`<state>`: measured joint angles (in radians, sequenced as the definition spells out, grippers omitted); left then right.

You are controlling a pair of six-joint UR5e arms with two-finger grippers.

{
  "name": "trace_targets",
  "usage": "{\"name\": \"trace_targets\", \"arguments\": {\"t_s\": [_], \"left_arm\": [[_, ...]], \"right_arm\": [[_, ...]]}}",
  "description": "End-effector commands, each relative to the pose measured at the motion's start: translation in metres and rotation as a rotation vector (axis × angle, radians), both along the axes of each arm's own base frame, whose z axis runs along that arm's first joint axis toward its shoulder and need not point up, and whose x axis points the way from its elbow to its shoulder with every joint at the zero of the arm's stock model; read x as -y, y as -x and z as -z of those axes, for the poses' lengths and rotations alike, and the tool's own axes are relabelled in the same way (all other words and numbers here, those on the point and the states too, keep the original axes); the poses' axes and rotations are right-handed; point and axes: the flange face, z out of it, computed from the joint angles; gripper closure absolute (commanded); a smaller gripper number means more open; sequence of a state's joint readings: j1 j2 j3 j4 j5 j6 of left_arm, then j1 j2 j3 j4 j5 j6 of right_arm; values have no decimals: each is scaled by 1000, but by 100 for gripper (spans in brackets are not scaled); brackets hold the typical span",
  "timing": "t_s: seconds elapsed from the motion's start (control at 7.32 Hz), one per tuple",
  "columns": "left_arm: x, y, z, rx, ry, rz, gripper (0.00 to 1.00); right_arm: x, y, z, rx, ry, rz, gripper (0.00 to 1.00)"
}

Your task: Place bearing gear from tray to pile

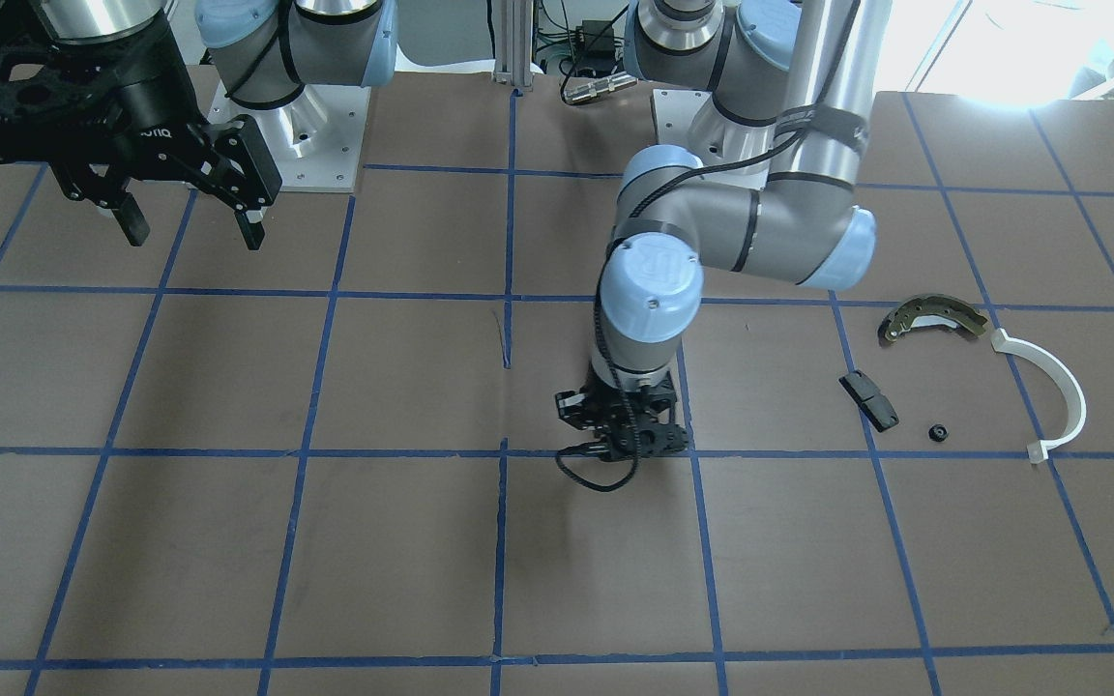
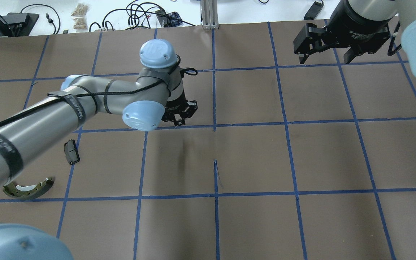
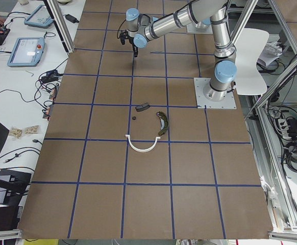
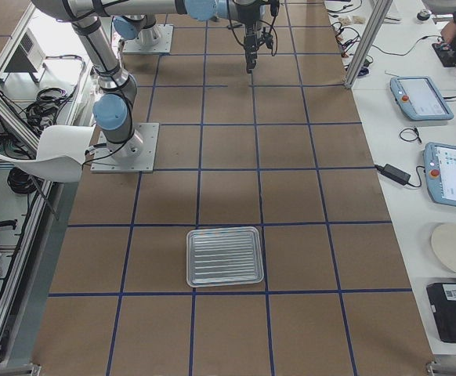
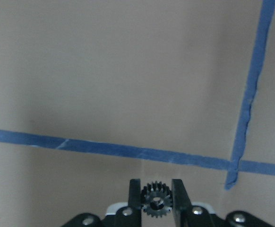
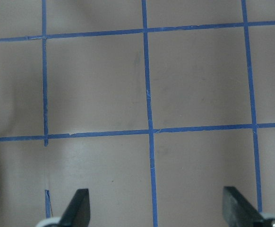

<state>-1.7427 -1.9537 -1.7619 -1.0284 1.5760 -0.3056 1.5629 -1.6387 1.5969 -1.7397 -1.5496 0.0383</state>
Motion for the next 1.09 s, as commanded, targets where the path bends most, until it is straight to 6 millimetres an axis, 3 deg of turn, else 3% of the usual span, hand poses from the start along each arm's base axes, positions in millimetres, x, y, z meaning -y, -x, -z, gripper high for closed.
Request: {"name": "trace_targets", "arguments": {"t_s": [0.0,0.27,0.55,0.68,0.82,0.96], "left_arm": [[8,-120,-42,17,-45,130,100],[-5,-222,-75,63,-88,189,100],[-33,-344,-61,12,-116,246,100],[-44,-414,-43,3,-103,228,100],[-56,-449,-27,3,-93,250,100],[-61,-473,-9,16,-75,302,100]], "right_arm": [[0,0,0,1,-1,1,0],[0,0,0,-1,-1,0,0],[0,0,1,0,-2,0,0],[-1,0,0,-1,-2,0,0],[-1,0,0,-1,-2,0,0],[-1,-1,0,-1,-2,-1,0]]}}
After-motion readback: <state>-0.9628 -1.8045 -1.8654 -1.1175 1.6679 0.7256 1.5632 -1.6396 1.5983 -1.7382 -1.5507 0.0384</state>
